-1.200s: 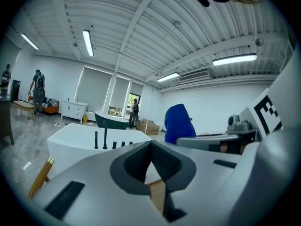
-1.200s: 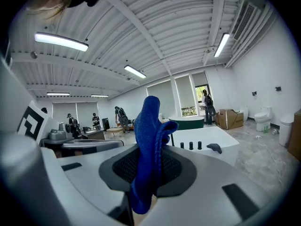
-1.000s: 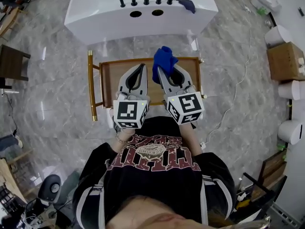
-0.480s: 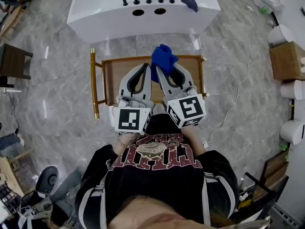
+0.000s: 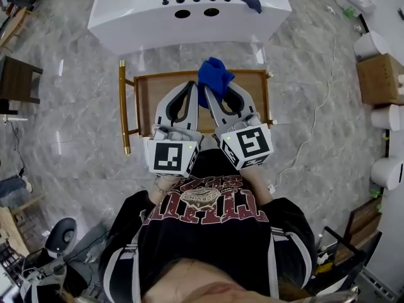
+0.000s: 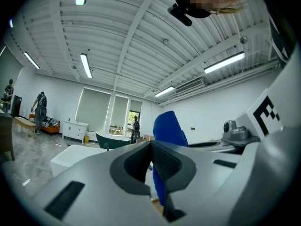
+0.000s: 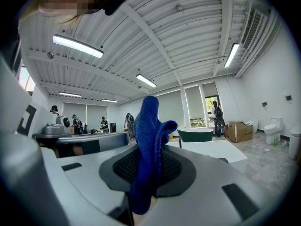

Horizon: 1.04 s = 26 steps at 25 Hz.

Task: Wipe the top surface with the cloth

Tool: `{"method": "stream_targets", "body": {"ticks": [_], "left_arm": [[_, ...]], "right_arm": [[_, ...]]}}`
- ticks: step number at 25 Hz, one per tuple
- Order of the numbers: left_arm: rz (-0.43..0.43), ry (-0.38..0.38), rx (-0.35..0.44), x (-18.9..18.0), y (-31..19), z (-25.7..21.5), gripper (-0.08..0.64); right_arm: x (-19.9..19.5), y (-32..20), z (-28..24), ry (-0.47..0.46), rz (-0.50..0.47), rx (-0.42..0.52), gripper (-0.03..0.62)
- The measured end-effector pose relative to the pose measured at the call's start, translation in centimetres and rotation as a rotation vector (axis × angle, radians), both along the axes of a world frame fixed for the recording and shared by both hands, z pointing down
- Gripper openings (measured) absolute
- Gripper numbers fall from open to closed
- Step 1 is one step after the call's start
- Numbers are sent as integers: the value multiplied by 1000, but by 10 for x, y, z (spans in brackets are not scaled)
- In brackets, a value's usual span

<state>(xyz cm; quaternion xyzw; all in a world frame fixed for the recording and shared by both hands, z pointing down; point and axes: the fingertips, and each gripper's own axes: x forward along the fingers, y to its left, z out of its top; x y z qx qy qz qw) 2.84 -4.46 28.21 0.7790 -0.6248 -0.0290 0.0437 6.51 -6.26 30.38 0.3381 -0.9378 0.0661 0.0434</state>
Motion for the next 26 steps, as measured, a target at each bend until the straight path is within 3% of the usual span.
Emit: {"method": "stream_targets", "body": {"ticks": [26], "left_arm": [[16,-11,-19,8,0,1,48]], "right_arm": [[2,2,-3,9,-2,7,87]]}}
